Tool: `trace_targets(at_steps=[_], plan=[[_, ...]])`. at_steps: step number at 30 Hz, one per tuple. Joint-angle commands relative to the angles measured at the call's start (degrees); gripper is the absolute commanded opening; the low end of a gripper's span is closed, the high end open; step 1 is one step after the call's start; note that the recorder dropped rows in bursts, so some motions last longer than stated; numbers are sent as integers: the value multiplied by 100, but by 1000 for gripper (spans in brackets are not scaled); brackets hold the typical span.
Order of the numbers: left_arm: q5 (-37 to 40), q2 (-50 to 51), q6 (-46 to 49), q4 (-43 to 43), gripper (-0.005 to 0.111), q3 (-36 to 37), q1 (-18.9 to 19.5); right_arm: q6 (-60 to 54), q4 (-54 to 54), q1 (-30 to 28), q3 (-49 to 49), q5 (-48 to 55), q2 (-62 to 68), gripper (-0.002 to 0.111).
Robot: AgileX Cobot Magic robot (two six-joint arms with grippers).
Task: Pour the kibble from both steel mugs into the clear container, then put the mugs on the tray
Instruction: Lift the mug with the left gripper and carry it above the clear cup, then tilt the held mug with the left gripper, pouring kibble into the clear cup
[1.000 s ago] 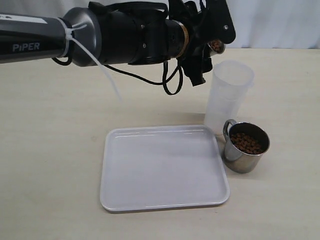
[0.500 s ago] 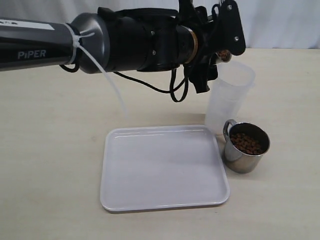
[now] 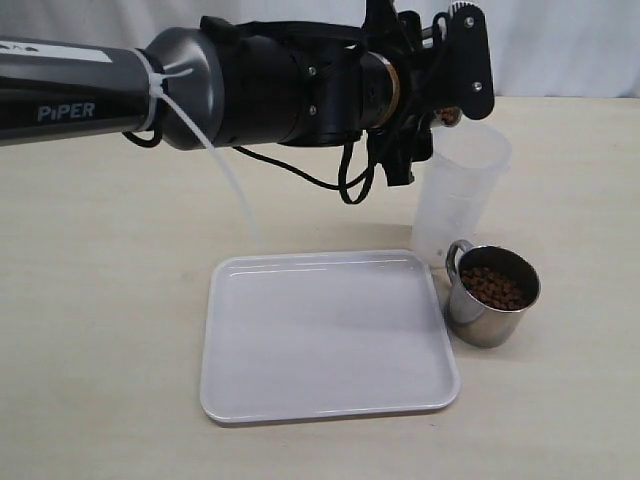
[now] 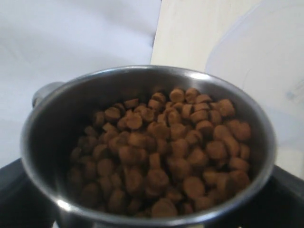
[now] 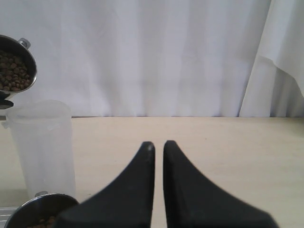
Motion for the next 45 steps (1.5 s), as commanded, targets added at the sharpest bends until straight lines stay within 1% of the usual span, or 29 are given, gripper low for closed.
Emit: trace_targets(at_steps=[1,10,18,22,26,34,41,45], plan=[[-98,-61,-6,64,0,-79,-39,8,11,18,24,-7,-23,5],[-57,-61,6,114,0,-100,-39,8,11,18,24,-7,-23,5],[146,49,19,127,0,-409,-39,8,11,18,24,-7,-23,5],[123,89,59,163,0,-408,-39,8,11,18,24,-7,-23,5],[280,139,320,163,0,-408,-39,8,11,18,24,-7,-23,5],[228,139,320,264,0,-408,-42,8,11,18,24,-7,-23,5],[294,139,331,575,0,-408,-240,8,11,18,24,-7,-23,5],[307,139,331,614,0,-408,-240,8,11,18,24,-7,-23,5]])
